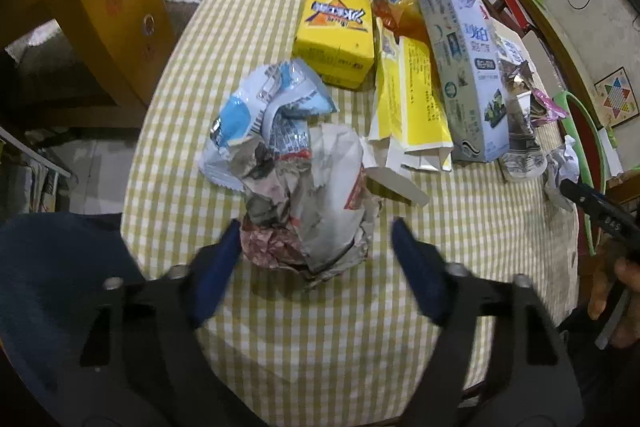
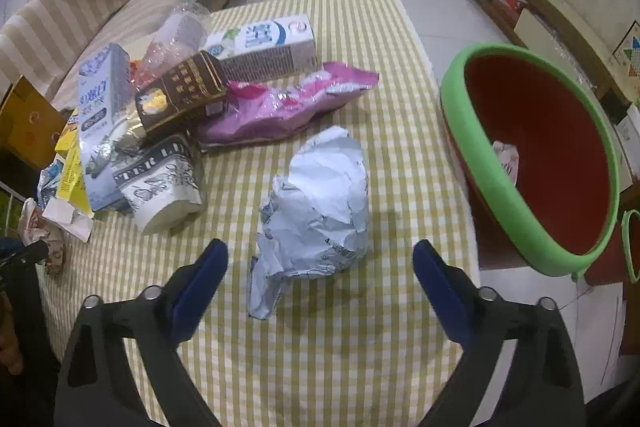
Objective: Collect trash
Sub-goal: 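Return to table, grasp crumpled paper with left tool while right grasps foil ball, then carry paper and foil ball to the bin and release both, then return to table, grasp blue-white wrapper with left tool while right grasps paper cup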
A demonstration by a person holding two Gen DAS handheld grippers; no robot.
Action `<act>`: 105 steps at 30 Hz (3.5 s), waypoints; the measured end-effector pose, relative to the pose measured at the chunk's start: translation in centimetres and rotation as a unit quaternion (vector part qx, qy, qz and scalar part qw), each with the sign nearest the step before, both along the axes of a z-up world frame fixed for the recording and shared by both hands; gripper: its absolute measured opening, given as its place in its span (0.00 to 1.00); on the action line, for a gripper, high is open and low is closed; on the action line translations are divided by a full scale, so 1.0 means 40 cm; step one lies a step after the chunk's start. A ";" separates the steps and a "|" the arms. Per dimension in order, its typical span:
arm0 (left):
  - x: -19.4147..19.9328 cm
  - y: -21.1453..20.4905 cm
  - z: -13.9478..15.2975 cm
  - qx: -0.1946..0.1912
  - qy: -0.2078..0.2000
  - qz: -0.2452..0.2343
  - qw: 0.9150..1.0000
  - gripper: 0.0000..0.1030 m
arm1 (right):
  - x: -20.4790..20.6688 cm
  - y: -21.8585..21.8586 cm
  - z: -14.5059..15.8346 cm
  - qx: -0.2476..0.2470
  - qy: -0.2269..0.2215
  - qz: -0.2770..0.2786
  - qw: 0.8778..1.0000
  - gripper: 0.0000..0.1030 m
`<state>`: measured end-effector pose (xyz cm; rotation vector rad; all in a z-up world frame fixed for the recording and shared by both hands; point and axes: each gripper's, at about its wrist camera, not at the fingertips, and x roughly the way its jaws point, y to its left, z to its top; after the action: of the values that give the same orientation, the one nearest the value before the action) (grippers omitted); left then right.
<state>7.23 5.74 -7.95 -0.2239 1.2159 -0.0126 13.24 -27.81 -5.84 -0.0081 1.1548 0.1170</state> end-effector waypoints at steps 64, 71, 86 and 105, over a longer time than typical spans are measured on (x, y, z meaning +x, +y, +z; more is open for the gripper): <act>0.295 -0.708 0.282 -0.114 -0.129 -0.269 0.948 0.44 | -0.010 -0.475 0.268 0.067 -0.120 -0.205 0.969 0.44; 0.351 -0.853 0.273 -0.134 -0.108 -0.298 0.939 0.44 | -0.002 -0.546 0.261 0.074 -0.116 -0.236 0.962 0.44; 0.397 -0.957 0.251 -0.169 -0.077 -0.309 0.933 0.60 | 0.019 -0.561 0.236 0.062 -0.098 -0.239 0.964 0.52; 0.386 -0.843 0.353 -0.151 -0.125 -0.261 0.945 0.95 | 0.021 -0.522 0.256 0.042 -0.120 -0.209 0.970 0.83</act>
<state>22.67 -27.99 6.19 -0.1557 0.9860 -0.6748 14.09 -48.67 4.39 0.2886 0.8872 -0.2045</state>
